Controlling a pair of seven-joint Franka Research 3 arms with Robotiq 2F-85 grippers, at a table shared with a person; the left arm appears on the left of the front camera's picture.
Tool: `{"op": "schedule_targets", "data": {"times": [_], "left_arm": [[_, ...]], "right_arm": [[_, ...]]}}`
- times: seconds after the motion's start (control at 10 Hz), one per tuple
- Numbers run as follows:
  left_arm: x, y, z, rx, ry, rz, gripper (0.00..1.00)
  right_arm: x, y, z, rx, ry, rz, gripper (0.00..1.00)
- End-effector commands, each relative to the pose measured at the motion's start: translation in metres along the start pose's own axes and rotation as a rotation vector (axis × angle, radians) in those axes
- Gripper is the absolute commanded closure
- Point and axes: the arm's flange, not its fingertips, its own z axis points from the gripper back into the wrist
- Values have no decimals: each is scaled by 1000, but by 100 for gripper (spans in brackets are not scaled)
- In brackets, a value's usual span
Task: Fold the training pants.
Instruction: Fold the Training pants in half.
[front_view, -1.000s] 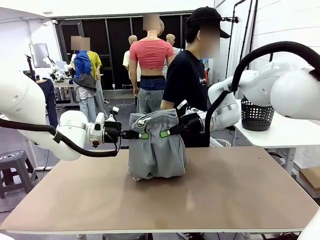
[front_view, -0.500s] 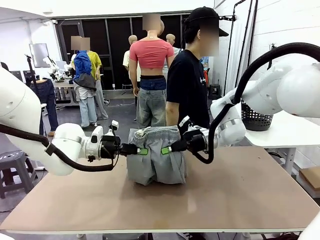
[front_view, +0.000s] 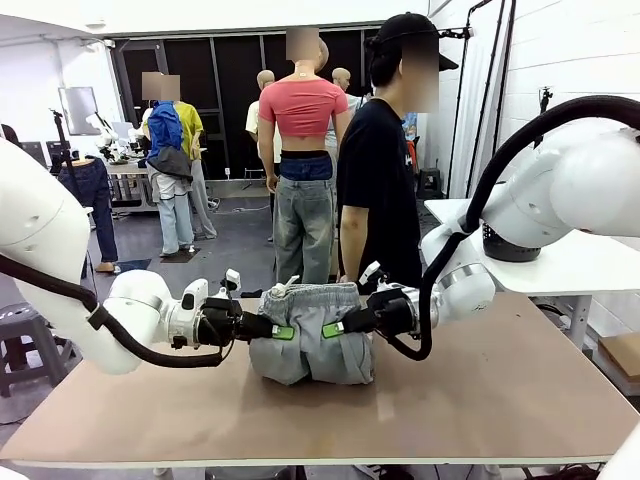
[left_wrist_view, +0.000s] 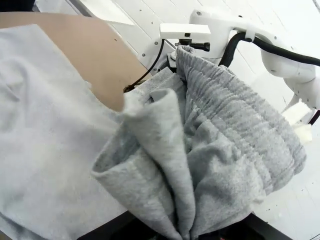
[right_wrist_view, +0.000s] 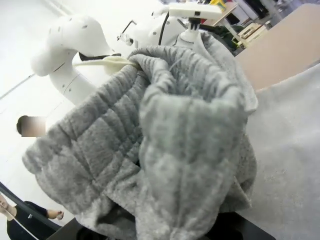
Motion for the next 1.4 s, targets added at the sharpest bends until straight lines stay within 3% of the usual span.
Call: {"op": "schedule_targets", "data": {"times": [0.0, 0.6, 0.8, 0.9, 1.1, 1.3], "left_arm": [[26, 26, 15, 62, -24, 27, 100], [74, 86, 17, 208, -99, 14, 100], [79, 83, 14, 202, -120, -14, 100], [77, 70, 11, 201, -111, -52, 100], [73, 81, 1, 160, -73, 4, 100], [88, 82, 5, 179, -85, -10, 100]], "right_arm": [[13, -18, 18, -46, -27, -33, 100], [45, -79, 51, -129, -53, -82, 100], [58, -71, 51, -137, -16, -40, 100], [49, -78, 39, -126, -68, -54, 100], [49, -78, 39, -126, -68, -54, 100], [74, -89, 41, -143, -69, -47, 100]]}}
